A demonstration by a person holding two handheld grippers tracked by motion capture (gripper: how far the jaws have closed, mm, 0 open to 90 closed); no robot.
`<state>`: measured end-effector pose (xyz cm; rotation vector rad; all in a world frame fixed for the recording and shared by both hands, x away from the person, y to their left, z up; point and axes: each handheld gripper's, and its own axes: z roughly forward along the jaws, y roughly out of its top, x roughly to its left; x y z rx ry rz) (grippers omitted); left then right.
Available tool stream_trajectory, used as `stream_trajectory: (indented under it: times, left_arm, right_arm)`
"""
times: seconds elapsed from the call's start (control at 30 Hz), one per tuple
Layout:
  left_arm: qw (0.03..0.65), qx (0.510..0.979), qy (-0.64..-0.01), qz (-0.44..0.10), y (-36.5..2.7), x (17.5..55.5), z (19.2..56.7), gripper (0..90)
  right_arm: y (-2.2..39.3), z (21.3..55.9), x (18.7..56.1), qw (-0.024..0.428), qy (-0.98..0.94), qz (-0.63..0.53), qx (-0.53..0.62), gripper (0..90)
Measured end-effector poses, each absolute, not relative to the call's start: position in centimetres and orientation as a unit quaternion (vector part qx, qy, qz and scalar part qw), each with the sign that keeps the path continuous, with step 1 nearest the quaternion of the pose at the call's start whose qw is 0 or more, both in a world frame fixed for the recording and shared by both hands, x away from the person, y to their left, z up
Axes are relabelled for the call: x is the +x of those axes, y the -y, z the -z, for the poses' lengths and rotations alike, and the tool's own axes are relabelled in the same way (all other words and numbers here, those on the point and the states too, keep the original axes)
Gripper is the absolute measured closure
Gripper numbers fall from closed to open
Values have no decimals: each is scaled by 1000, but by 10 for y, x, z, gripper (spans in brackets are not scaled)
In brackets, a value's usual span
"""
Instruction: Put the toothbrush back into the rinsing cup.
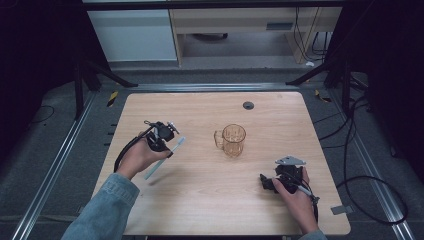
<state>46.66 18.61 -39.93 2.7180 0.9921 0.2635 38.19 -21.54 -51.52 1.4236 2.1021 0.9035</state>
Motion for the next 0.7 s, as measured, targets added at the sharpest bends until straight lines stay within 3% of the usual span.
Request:
stream_trajectory:
  times: [0.7]
  left_arm:
    - [227,909,-328,-116,-154,464,376,789]
  right_arm:
    - [216,515,382,222,-762,-327,513,5]
